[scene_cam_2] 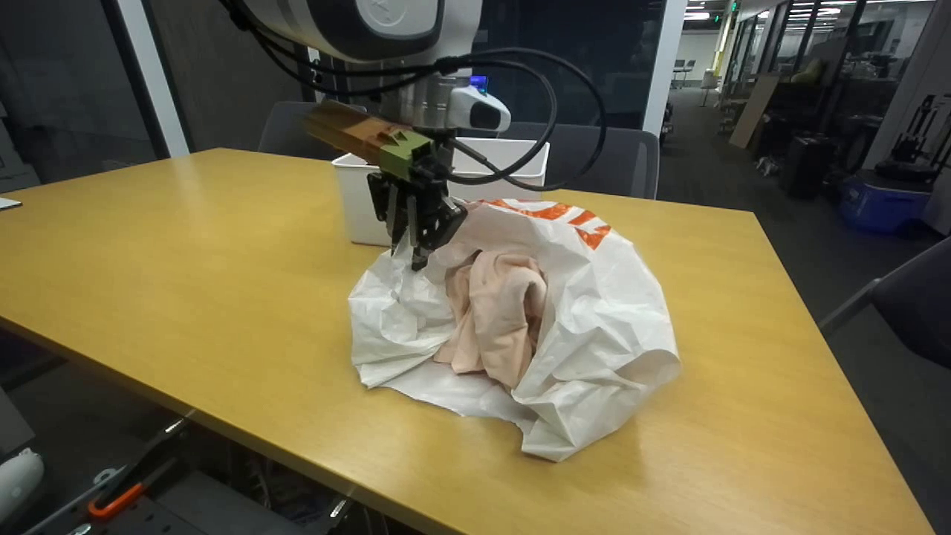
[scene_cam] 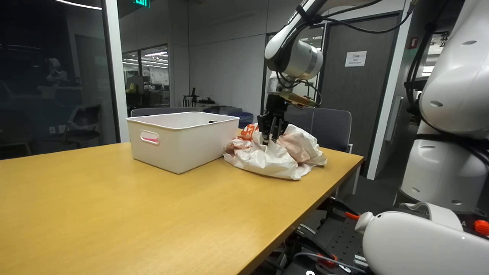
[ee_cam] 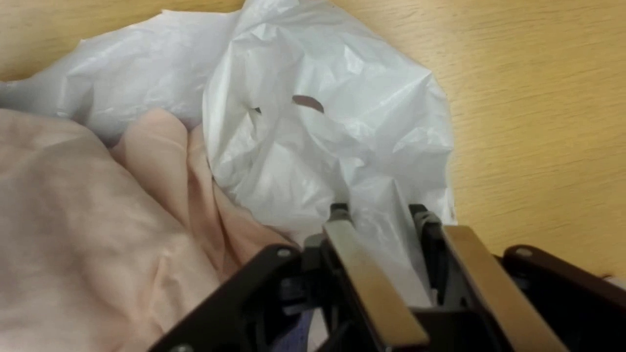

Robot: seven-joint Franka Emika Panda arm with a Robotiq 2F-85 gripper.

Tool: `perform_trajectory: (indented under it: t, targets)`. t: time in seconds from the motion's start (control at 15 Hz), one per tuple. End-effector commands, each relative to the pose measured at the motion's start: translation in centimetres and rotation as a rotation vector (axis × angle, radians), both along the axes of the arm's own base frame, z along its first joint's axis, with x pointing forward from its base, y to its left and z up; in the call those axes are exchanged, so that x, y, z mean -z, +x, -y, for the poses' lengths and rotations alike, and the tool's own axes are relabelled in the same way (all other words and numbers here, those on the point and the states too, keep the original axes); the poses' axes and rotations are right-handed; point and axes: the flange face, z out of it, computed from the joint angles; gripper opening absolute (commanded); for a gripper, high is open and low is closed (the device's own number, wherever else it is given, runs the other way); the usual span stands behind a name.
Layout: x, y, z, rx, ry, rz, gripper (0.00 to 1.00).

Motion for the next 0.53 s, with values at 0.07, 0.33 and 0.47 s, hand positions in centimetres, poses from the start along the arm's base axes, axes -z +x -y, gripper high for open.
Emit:
perform_trajectory:
  t: [0.07, 0.33, 0.47]
  targets:
    - [-0.3, 0.4, 1.2, 0.027, 0.026, 0.011, 0.01]
    - [-0.8, 0.0, 1.8, 0.04, 0.039, -0.026, 0.0]
    - [-2.6, -0.6, 2.1, 0.03, 0.026, -0.04, 0.0]
